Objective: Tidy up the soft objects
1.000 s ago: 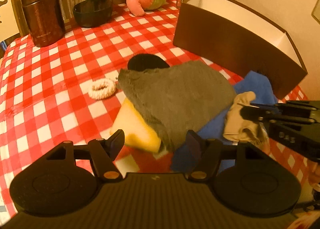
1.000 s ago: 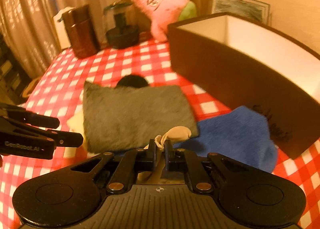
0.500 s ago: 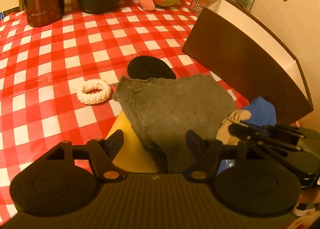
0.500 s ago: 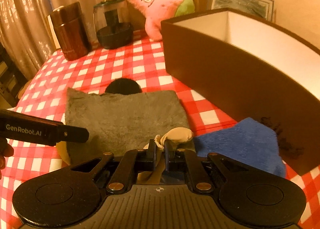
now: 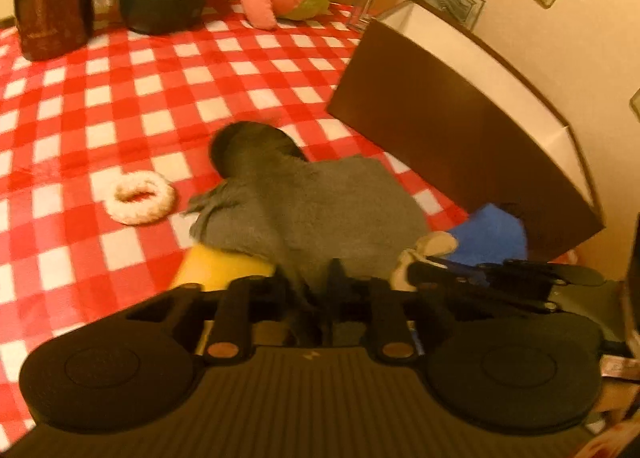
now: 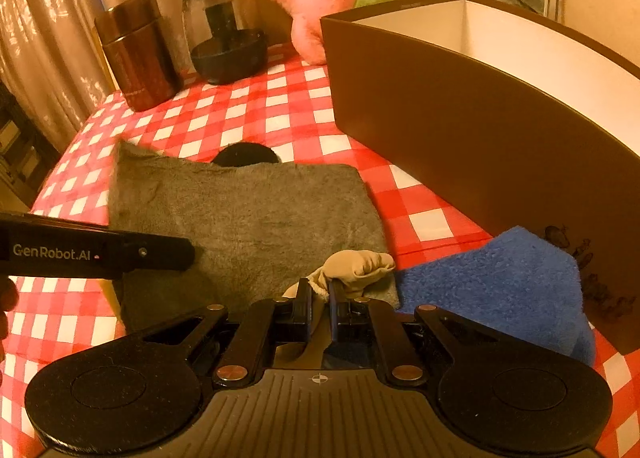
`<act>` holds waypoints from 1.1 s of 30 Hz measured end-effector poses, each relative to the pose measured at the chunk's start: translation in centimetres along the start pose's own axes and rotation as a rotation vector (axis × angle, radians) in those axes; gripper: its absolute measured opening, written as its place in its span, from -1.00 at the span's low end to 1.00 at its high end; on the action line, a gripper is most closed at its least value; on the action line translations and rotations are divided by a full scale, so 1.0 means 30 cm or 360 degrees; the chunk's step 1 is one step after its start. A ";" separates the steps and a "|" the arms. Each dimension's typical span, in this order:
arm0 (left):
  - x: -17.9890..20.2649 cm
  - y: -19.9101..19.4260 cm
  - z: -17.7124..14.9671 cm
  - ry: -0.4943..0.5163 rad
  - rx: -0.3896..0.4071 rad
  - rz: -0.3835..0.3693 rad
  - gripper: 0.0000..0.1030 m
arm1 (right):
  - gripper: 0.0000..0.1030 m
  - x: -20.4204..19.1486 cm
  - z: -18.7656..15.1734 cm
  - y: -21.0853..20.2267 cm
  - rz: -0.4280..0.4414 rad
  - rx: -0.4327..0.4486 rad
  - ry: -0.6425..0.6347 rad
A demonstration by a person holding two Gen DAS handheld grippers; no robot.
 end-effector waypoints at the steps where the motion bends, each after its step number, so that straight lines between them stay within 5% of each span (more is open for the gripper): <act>1: 0.010 -0.007 0.002 0.0016 0.0010 -0.0002 -0.79 | -0.84 0.002 0.000 -0.005 -0.0002 0.0002 0.0009; 20: 0.340 -0.228 0.040 0.0529 0.0328 0.0013 -0.85 | -0.84 0.142 0.030 -0.318 -0.0133 0.0208 0.0201; 33: 0.378 -0.375 0.140 0.0549 0.0454 0.0061 -0.86 | -0.84 0.217 0.052 -0.519 -0.0175 0.0286 0.0250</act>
Point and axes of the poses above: each gripper's, at about its wrist camera, not at the fingertips, and y roughly the way its jaws point, x to its right, z to its top, the point moved 10 cm from there along y, roughly the way its jaws point, and after that the axes turned 1 degree about -y, right-handed, at the moved point
